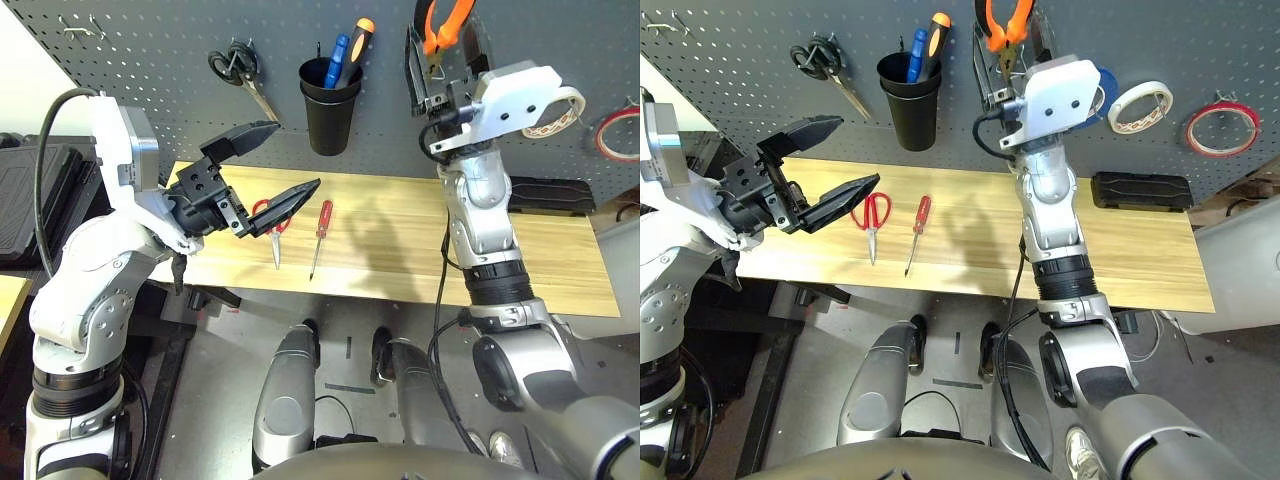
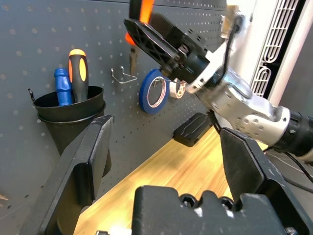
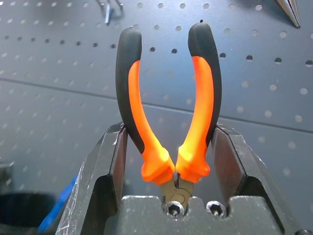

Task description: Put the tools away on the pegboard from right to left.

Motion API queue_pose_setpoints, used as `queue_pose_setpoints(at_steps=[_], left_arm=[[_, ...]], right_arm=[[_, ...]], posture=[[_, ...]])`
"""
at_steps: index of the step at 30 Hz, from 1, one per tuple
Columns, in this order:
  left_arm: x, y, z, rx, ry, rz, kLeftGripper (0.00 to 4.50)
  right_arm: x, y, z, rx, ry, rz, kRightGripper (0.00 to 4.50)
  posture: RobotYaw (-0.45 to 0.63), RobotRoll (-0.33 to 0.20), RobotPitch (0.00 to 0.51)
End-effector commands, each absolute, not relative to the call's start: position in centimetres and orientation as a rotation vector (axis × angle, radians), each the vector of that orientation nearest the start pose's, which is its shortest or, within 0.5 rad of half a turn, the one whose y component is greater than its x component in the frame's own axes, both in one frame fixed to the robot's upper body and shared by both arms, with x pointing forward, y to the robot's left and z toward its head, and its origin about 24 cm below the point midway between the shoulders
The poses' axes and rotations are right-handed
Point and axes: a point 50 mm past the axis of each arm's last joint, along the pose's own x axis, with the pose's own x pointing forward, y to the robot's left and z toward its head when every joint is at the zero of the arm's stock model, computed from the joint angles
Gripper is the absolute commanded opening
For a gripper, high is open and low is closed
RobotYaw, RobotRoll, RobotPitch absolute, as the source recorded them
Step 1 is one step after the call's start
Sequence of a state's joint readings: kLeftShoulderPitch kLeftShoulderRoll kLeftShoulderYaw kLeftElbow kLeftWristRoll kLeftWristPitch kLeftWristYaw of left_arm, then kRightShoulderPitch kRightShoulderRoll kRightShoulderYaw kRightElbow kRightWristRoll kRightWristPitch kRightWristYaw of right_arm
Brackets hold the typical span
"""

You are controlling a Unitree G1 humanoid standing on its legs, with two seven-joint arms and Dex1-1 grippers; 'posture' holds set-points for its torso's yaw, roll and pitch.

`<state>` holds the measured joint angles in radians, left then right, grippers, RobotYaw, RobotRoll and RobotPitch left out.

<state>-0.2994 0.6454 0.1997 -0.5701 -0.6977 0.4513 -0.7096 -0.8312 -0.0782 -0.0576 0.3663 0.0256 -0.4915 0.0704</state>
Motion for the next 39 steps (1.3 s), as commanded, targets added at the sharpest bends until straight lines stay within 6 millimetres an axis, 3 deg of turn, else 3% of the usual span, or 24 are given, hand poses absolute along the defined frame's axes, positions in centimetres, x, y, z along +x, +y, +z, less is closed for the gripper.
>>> queue_pose_setpoints(at_steps=[1, 11, 20, 28, 39], left_arm=[[22.9, 17.3, 23.1, 0.231, -0.366, -0.961, 4.5], [22.5, 17.4, 23.0, 0.235, -0.36, -0.944, 4.5], [22.3, 17.4, 22.9, 0.241, -0.354, -0.934, 4.5], [22.3, 17.4, 23.0, 0.241, -0.355, -0.931, 4.5], [22.4, 17.3, 22.7, 0.244, -0.347, -0.937, 4.5]], right_arm=[[34.7, -11.1, 25.6, -0.017, -0.965, 0.178, 2.82], [36.2, -10.4, 25.8, 0.009, -0.932, 0.159, 2.82], [37.2, -10.3, 24.6, 0.027, -0.85, 0.127, 2.82], [37.5, -10.6, 23.5, 0.009, -0.805, 0.097, 2.82], [36.8, -9.9, 24.1, 0.042, -0.87, 0.15, 2.82]], posture=[[0.31, 0.0, 0.203], [0.35, 0.0, 0.212], [0.36, 0.0, 0.217], [0.36, 0.0, 0.218], [0.35, 0.0, 0.216]])
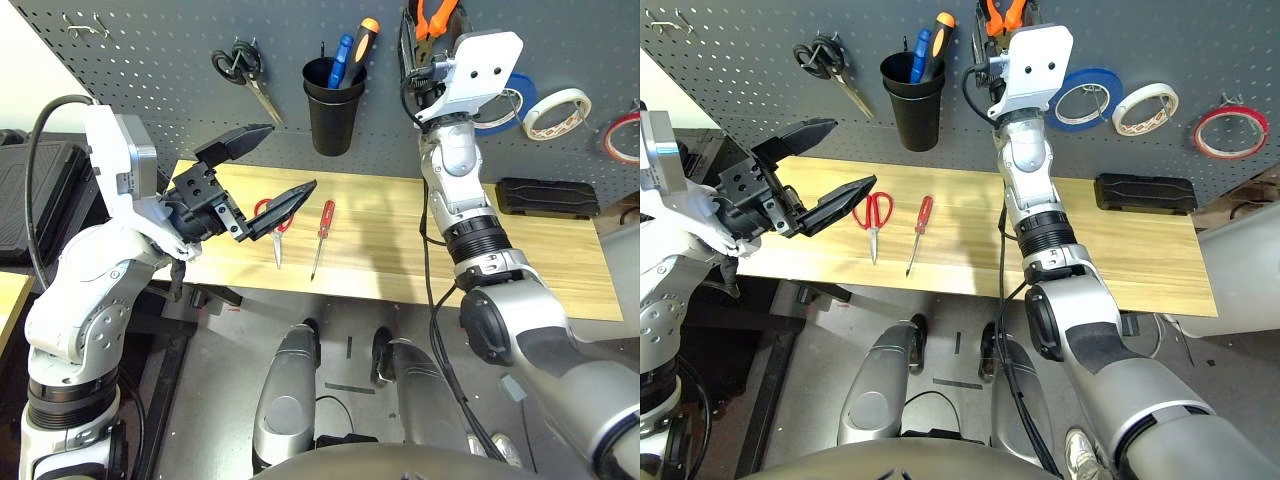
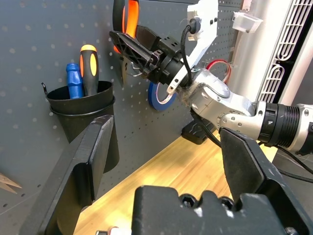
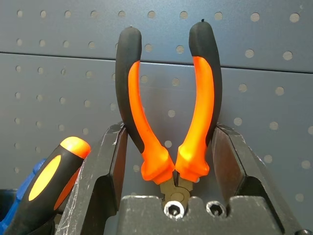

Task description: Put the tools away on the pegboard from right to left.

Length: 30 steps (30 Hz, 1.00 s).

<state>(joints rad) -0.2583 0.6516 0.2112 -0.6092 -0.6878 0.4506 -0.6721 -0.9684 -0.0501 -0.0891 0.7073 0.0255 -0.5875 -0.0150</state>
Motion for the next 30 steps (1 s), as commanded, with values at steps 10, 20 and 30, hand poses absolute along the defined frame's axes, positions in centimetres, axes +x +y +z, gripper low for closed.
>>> queue_pose_setpoints(at_steps=[10, 20, 30], left_arm=[[22.5, 17.3, 22.5, 0.245, -0.342, -0.942, 4.5], [22.8, 17.3, 22.2, 0.243, -0.339, -0.952, 4.5], [23.1, 17.3, 22.2, 0.24, -0.342, -0.967, 4.5]], right_arm=[[35.9, -9.4, 25.2, 0.059, -0.937, 0.17, 2.82], [35.3, -9.7, 26.3, 0.026, -0.99, 0.153, 2.82], [35.1, -10.7, 25.8, -0.017, -0.97, 0.11, 2.82]], posture=[[0.34, 0.0, 0.217], [0.32, 0.0, 0.22], [0.3, 0.0, 0.222]])
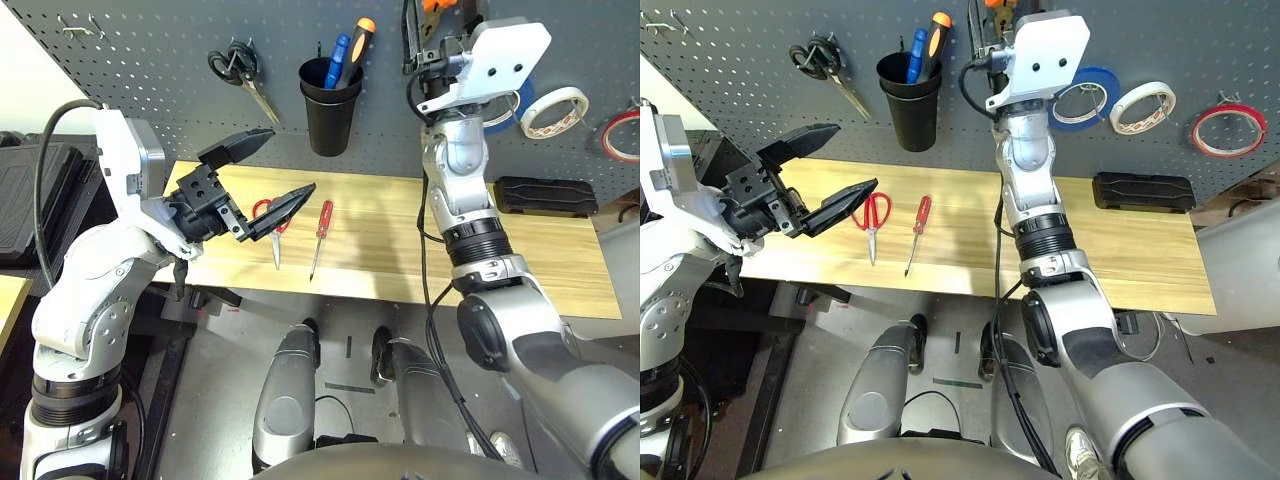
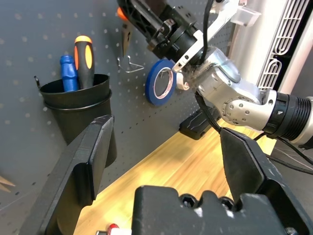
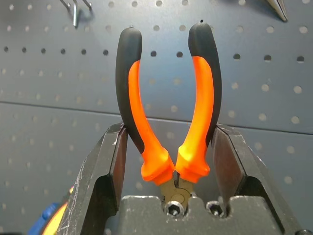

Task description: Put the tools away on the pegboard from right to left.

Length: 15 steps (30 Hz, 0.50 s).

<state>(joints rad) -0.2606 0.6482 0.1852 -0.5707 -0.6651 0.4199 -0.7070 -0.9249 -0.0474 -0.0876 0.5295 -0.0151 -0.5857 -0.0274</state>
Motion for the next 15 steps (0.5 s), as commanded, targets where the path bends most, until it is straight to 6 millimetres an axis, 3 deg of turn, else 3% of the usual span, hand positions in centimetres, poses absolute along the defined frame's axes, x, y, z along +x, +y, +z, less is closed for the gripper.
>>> queue_pose_setpoints(at_steps=[1, 15], left_arm=[[23.1, 17.3, 22.2, 0.239, -0.343, -0.968, 4.5], [23.0, 17.5, 22.2, 0.247, -0.345, -0.96, 4.5]], right_arm=[[35.1, -10.8, 25.6, -0.019, -0.959, 0.106, 2.82], [36.8, -11.4, 23.1, 0.012, -0.787, 0.081, 2.82]], posture=[[0.3, 0.0, 0.222], [0.32, 0.0, 0.221]])
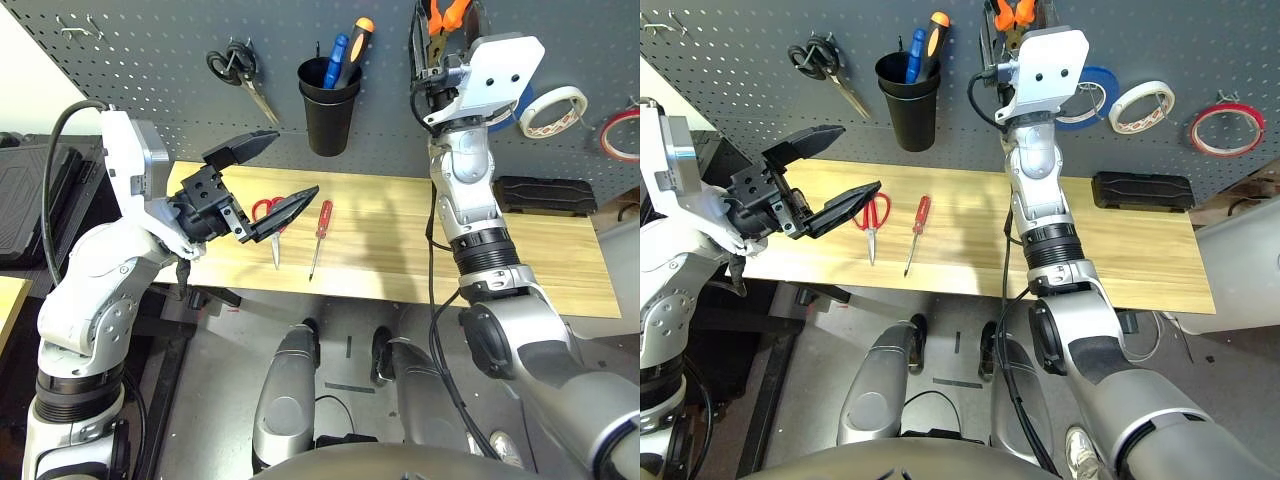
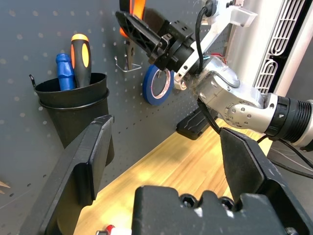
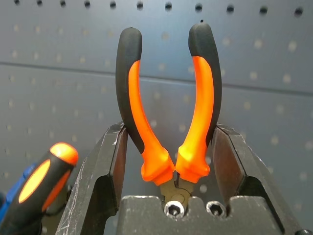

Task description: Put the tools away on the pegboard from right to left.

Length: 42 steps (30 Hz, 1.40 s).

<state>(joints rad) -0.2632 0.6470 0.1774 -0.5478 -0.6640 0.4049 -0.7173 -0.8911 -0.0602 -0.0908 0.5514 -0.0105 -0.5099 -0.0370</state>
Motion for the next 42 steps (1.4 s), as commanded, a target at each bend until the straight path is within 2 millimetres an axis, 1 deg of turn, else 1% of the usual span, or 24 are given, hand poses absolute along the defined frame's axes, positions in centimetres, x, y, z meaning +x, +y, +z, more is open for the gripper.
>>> queue_pose_setpoints(at_steps=[1, 7, 12, 14, 15, 17, 18, 26, 32, 37, 42], left_arm=[[23.0, 17.4, 22.2, 0.247, -0.345, -0.96, 4.5], [22.8, 17.4, 22.3, 0.25, -0.347, -0.953, 4.5], [22.8, 17.4, 22.3, 0.25, -0.349, -0.949, 4.5], [22.8, 17.3, 22.4, 0.249, -0.35, -0.949, 4.5], [22.8, 17.3, 22.4, 0.248, -0.351, -0.949, 4.5], [22.9, 17.3, 22.4, 0.248, -0.352, -0.95, 4.5], [22.9, 17.2, 22.4, 0.247, -0.352, -0.951, 4.5], [23.0, 17.1, 22.5, 0.244, -0.354, -0.955, 4.5], [23.1, 17.1, 22.4, 0.248, -0.349, -0.95, 4.5], [23.1, 17.1, 22.1, 0.252, -0.339, -0.944, 4.5], [23.3, 17.1, 22.0, 0.254, -0.333, -0.942, 4.5]], right_arm=[[37.0, -11.4, 23.0, 0.015, -0.778, 0.08, 2.82], [37.9, -11.7, 21.6, 0.031, -0.673, 0.05, 2.82], [38.1, -11.7, 21.0, 0.018, -0.645, 0.053, 2.82], [38.0, -11.7, 21.0, 0.012, -0.647, 0.061, 3.56], [38.0, -11.8, 20.9, 0.006, -0.65, 0.066, 3.79], [37.8, -11.9, 20.9, -0.007, -0.662, 0.076, 4.43], [37.7, -12.0, 20.8, -0.013, -0.673, 0.08, 4.47], [36.2, -12.0, 20.4, -0.104, -0.773, 0.164, 4.47], [34.1, -12.8, 19.7, -0.168, -0.889, 0.21, 4.47], [33.1, -13.7, 18.4, -0.183, -0.89, 0.215, 4.47], [32.7, -14.4, 17.8, -0.198, -0.865, 0.194, 4.47]], posture=[[0.32, 0.0, 0.221], [0.33, 0.0, 0.22], [0.33, 0.0, 0.22], [0.33, 0.0, 0.222], [0.33, 0.0, 0.223], [0.33, 0.0, 0.225], [0.33, 0.0, 0.225], [0.32, 0.0, 0.226], [0.32, 0.0, 0.227], [0.32, 0.0, 0.229], [0.31, 0.0, 0.232]])
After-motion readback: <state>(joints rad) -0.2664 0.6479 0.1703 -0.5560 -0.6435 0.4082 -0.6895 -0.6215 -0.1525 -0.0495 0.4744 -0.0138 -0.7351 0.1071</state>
